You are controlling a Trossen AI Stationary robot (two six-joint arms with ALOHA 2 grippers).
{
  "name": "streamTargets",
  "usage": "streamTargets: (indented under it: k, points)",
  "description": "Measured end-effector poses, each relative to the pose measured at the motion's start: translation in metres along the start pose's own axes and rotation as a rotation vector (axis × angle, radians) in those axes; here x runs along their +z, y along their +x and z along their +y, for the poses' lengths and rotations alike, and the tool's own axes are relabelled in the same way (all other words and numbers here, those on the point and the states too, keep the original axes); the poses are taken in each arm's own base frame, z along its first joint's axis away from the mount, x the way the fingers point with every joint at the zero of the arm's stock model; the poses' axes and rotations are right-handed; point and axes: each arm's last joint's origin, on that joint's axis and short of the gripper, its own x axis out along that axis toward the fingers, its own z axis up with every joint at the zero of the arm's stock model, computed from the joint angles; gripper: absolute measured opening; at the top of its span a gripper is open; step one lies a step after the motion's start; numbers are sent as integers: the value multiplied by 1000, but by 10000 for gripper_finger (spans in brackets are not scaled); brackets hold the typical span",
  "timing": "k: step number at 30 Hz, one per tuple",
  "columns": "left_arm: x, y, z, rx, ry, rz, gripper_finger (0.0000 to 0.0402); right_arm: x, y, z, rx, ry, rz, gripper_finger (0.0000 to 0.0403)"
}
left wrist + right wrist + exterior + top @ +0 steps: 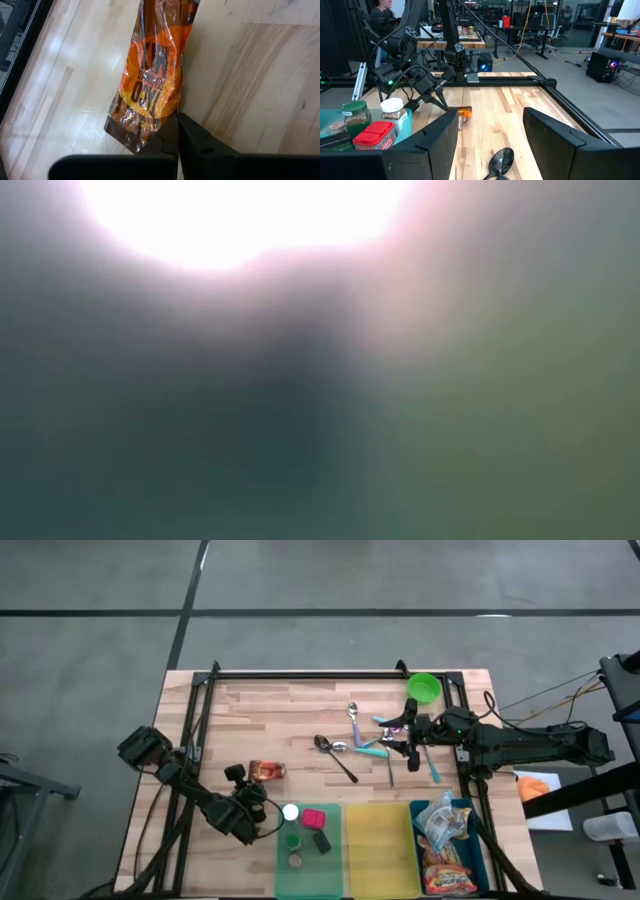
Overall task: Pick & Place Food Item
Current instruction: Put the orange seasoning pack into the green bin
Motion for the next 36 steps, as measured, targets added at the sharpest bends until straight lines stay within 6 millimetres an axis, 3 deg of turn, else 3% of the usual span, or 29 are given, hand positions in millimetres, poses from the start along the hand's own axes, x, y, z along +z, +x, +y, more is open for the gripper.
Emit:
streamTargets:
  k: [5, 28, 36]
  points:
    - [2, -3, 2, -27, -26, 4, 1, 0, 0, 0, 0, 0, 0, 221]
    - [17, -36, 14, -347, -520, 264, 0, 0, 0, 0, 0, 0, 0, 221]
    - [18, -38, 12, -389, -609, 317, 0, 0, 0, 0, 0, 0, 0, 221]
